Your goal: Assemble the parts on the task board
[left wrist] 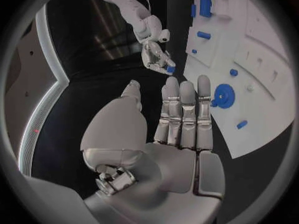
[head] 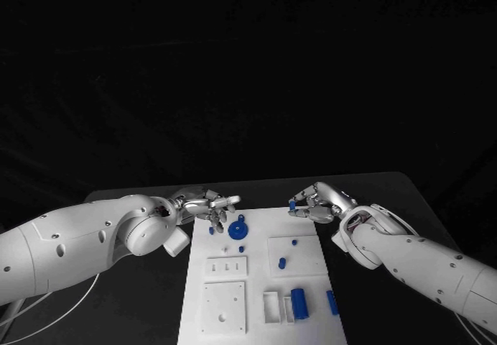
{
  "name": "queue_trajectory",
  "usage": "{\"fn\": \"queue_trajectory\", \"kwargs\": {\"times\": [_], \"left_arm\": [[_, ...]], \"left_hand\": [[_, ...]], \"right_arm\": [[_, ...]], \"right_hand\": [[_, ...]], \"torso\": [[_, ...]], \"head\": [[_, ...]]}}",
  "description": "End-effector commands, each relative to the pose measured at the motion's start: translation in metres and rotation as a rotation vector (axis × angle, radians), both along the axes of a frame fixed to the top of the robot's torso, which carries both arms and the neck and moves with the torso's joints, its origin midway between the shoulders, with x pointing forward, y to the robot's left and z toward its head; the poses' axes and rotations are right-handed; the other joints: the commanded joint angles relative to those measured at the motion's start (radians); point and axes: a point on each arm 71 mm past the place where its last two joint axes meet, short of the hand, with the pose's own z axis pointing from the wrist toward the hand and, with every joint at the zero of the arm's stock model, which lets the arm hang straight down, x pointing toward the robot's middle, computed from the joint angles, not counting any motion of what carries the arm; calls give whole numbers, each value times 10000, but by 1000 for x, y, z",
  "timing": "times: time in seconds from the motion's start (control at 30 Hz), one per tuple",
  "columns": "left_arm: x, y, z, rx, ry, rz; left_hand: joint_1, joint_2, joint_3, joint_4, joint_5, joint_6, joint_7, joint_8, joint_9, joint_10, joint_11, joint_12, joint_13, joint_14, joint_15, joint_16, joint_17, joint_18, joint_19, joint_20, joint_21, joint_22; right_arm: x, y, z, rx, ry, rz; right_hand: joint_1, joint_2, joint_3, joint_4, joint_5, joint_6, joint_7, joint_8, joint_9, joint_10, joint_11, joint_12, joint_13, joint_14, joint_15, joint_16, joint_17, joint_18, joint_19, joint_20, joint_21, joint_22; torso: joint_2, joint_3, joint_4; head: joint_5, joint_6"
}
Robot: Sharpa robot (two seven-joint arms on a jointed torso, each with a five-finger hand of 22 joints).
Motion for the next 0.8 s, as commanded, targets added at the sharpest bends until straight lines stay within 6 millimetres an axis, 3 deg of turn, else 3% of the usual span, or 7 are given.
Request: {"fn": "queue_trajectory", "kwargs": {"times": [0.03, 0.13, 0.23, 0.33, 0.4, 0.8], "left_arm": [[1, -6, -1, 732, 121, -371], [5, -13, 1, 856, -35, -174], [7, -18, 2, 901, -151, 16], [8, -22, 3, 940, -236, 117], [9, -25, 3, 1011, -329, 186], [9, -38, 1, 1516, -339, 230]], "left_hand": [[-86, 32, 20, 51, 15, -56, 30, -143, 137, -129, 23, 240, -85, -128, 9, 286, -417, -30, -94, 26, 24, 296], [-55, 236, -5, -152, -24, -49, 63, -402, 95, -161, 17, 507, -119, -172, 1, 694, -712, 13, 25, 3, 80, 702], [-28, 313, -66, -358, -60, 58, 114, -870, -506, -341, 35, 988, 300, -280, -1, 1100, -654, 95, -58, 16, 372, 1121], [-23, 347, -71, -449, -46, 36, 129, -901, -644, -404, 37, 1183, 486, -347, -2, 1346, -678, 149, -79, 15, 531, 1472], [-25, 348, -68, -483, -12, 10, 141, -900, -694, -463, 48, 1290, 570, -404, 12, 1476, -682, 173, -111, 31, 585, 1655], [-38, 213, 3, -163, -57, -392, 246, -759, -967, -748, 120, 1761, 688, -607, 76, 1909, -892, 292, -109, 104, 496, 2521]], "right_arm": [[-2, 11, 1, -426, 392, 236], [-6, 26, 6, -527, 562, 611], [-9, 39, 9, -547, 640, 918], [-11, 48, 11, -562, 699, 1088], [-13, 55, 12, -605, 728, 1194], [-20, 84, 17, -1178, 666, 1539]], "right_hand": [[-60, 14, -65, -11, 86, -28, -21, 43, 17, -54, -20, -55, 1146, 131, -26, -62, 114, -86, 191, -29, -58, 1103], [-81, 16, -56, -15, 225, -33, -18, 43, 17, -85, -20, -96, 1124, 124, -23, -89, 100, -76, 177, -23, -109, 1091], [-95, 11, -63, -14, 244, -33, -21, 43, 17, -88, -20, -102, 1121, 123, -22, -97, 96, -76, 174, -20, -117, 1090], [-106, 14, -70, -9, 248, -31, -24, 43, 18, -87, -21, -101, 1121, 124, -23, -97, 97, -76, 174, -20, -120, 1089], [-120, 13, -87, -4, 294, -27, -26, 44, 19, -84, -28, -97, 1122, 124, -24, -109, 90, -71, 177, -22, -139, 1085], [-158, 9, -84, 39, 346, -102, -12, 46, 18, -102, -23, -111, 1116, 124, -14, -140, 74, -63, 182, -13, -182, 1078]], "torso": [[-100, -3, -29], [-148, 7, -56], [-157, 27, -75], [-166, 37, -85], [-161, 14, -61], [-150, -4, -53]], "head": [[47, -41], [110, -59], [106, -67], [92, -87], [52, -94], [-42, -91]]}}
